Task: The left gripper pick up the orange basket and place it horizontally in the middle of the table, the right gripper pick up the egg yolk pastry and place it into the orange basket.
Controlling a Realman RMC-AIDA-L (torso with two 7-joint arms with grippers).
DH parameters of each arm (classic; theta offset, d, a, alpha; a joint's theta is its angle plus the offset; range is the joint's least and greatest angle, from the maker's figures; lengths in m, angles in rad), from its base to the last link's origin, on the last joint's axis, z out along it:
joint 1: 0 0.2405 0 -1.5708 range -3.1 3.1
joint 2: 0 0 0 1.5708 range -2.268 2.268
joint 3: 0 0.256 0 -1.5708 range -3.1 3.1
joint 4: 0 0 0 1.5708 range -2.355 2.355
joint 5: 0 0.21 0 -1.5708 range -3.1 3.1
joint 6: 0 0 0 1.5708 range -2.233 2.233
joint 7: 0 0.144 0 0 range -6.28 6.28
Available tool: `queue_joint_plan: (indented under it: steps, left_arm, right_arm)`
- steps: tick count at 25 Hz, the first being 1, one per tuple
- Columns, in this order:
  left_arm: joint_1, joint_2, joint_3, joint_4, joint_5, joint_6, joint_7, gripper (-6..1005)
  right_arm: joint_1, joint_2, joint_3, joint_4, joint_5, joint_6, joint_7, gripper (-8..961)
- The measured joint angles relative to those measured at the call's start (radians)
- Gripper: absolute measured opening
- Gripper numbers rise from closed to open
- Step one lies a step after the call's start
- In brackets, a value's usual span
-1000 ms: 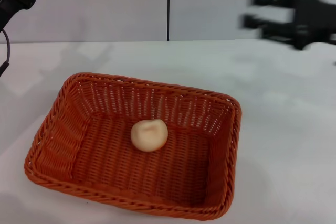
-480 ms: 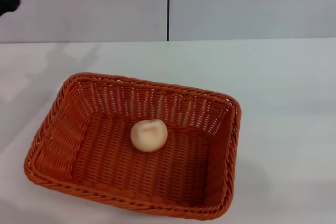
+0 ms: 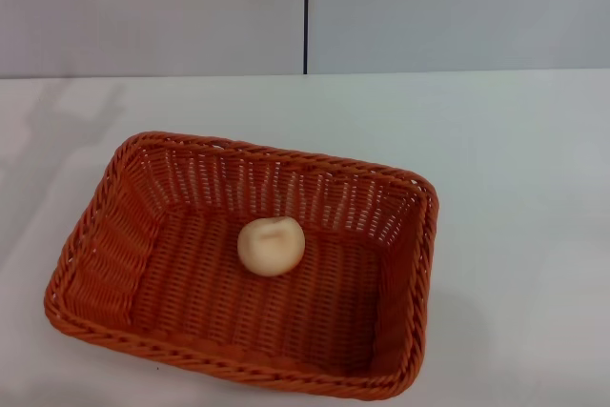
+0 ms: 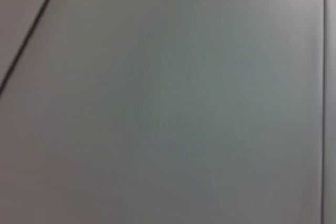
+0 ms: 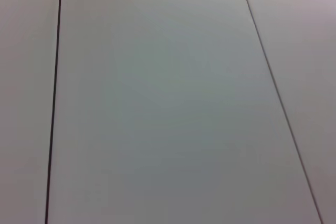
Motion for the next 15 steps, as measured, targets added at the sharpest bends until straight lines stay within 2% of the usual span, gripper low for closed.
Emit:
queue_joint_plan:
  steps: [15]
  left_arm:
    - [0.005, 0.000, -0.009, -0.021, -0.005, 0.005, 0.016, 813]
  right_arm:
    - [0.046, 0.000, 0.018, 0.018, 0.001, 0.003, -0.002, 586]
